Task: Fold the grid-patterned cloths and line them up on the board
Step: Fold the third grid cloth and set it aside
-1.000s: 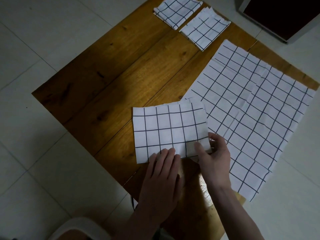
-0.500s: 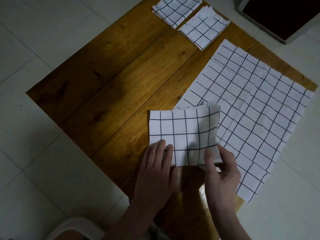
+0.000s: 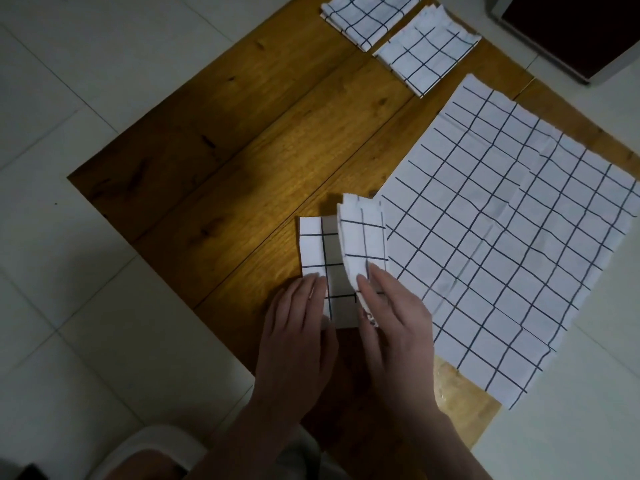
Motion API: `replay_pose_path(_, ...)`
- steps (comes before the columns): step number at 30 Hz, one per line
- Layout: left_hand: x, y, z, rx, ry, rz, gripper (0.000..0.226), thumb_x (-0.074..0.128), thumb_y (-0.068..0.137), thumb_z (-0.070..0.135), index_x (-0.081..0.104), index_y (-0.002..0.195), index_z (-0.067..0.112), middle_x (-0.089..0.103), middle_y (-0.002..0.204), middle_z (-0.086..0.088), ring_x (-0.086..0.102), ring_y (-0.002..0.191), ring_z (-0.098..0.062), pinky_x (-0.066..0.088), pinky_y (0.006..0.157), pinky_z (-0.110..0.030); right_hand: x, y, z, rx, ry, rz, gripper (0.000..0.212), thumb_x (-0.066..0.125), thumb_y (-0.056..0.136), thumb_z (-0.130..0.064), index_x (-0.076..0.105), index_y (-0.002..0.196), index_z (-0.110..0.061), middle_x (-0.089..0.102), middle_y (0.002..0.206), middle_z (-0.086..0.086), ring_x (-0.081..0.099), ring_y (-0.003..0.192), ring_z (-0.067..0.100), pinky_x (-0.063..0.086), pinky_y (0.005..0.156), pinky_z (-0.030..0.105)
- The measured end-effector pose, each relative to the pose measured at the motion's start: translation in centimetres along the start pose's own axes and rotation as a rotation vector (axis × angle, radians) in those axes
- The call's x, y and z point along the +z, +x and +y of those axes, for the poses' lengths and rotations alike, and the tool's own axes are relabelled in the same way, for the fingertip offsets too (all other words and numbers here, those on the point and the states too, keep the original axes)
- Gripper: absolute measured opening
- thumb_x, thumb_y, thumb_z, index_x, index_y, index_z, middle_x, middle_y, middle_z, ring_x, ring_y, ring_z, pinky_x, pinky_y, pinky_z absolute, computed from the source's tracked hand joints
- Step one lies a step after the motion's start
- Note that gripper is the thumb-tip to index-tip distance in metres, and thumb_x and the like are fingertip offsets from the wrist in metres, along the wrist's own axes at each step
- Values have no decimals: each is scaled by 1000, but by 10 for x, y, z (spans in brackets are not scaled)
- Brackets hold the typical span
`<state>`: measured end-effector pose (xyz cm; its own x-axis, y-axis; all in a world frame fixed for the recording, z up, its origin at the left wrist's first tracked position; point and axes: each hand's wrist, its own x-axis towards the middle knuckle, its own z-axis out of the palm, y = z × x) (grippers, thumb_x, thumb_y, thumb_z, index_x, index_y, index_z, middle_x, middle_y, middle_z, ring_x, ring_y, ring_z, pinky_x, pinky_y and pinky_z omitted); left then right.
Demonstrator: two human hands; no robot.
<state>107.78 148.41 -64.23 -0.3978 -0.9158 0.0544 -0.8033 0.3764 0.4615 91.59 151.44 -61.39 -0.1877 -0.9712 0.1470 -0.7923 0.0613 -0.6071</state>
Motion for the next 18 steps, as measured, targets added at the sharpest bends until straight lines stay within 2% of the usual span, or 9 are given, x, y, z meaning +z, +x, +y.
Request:
replay_pose_path(5,2,-2,-10,22,-40,5,52,41,108,31,38,156,10,50,157,-11,47,146,-26,44,115,-50,12,5,6,-152,-109,-139,44,51,105,-31,58,147,-17,49,158,-5,42,147,17,38,115,40)
replay_pose_path(9,-5,3,-5,-13,-120,71,56,20,114,43,39,153,6,56,151,-15,48,141,-23,43,115,-39,18,5,6,-202,-121,-171,44,50,105,-30,58,147,-17,52,155,-3,47,144,19,39,113,40)
replay_pose_path(13,-6,5,-7,-34,-168,55,59,20,115,43,42,155,5,54,154,-11,48,143,-20,43,116,-34,22,3,6,-219,-106,-173,44,54,103,-27,59,146,-17,54,154,-2,47,144,19,39,113,36)
replay_pose_path(18,-1,0,-15,26,-148,17,57,19,114,32,52,150,3,53,154,-12,49,144,-26,48,112,-40,27,1,4,-208,-119,-205,43,51,104,-30,62,144,-18,55,153,-5,48,143,20,34,113,31)
